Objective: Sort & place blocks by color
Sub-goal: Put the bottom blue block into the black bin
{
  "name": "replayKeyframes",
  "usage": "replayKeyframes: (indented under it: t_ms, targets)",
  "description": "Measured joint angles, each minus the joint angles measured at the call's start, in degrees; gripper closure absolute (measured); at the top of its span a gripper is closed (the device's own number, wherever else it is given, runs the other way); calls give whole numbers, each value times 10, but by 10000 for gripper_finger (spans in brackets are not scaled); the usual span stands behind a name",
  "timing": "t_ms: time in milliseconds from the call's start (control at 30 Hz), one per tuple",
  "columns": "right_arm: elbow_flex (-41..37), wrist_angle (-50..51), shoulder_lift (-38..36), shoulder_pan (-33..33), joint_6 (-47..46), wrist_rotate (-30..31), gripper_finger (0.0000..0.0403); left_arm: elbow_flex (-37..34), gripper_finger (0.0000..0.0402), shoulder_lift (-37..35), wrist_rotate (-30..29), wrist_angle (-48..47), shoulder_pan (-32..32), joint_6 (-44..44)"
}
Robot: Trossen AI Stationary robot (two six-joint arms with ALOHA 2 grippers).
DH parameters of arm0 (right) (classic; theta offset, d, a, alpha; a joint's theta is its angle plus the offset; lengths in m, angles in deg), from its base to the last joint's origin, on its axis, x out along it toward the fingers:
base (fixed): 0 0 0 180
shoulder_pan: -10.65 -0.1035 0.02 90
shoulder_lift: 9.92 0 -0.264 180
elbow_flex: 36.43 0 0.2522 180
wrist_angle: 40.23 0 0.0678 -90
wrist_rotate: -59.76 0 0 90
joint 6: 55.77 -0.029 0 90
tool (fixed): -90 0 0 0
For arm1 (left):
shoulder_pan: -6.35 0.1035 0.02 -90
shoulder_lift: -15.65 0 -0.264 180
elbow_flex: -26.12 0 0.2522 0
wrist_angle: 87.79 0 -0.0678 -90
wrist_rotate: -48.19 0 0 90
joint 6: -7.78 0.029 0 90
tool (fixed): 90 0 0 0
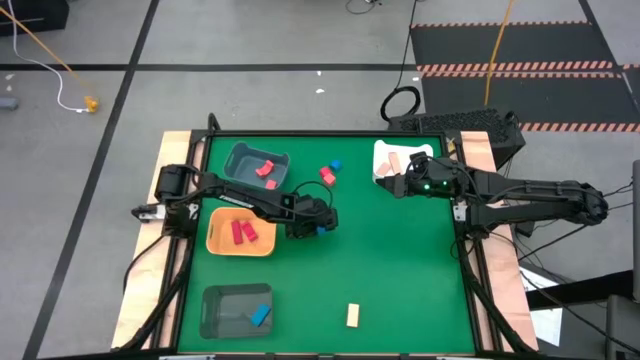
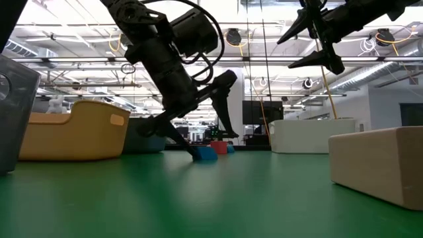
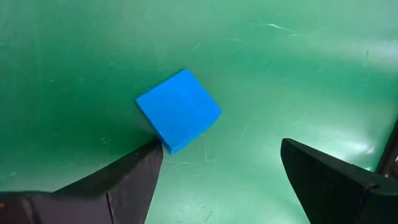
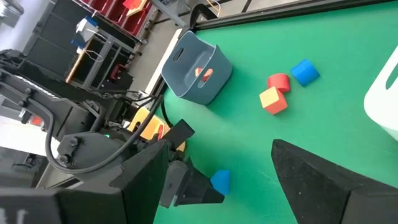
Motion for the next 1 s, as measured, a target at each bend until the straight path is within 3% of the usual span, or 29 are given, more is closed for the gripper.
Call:
replayKeyframes:
  t_ms: [233,433,700,1000]
  targets:
    - [0,-1,0,0,0,0,124,-1,91,2,-68,15,5,124]
    - [0,-1,0,0,0,0,124,-3,127,2,-72,56,10,240]
    - [0,-1,0,0,0,0,124,-3,143,-16,-67,75,5,511]
    - [0,-1,0,0,0,0,124,-3,142,-16,-92,21,-23,718]
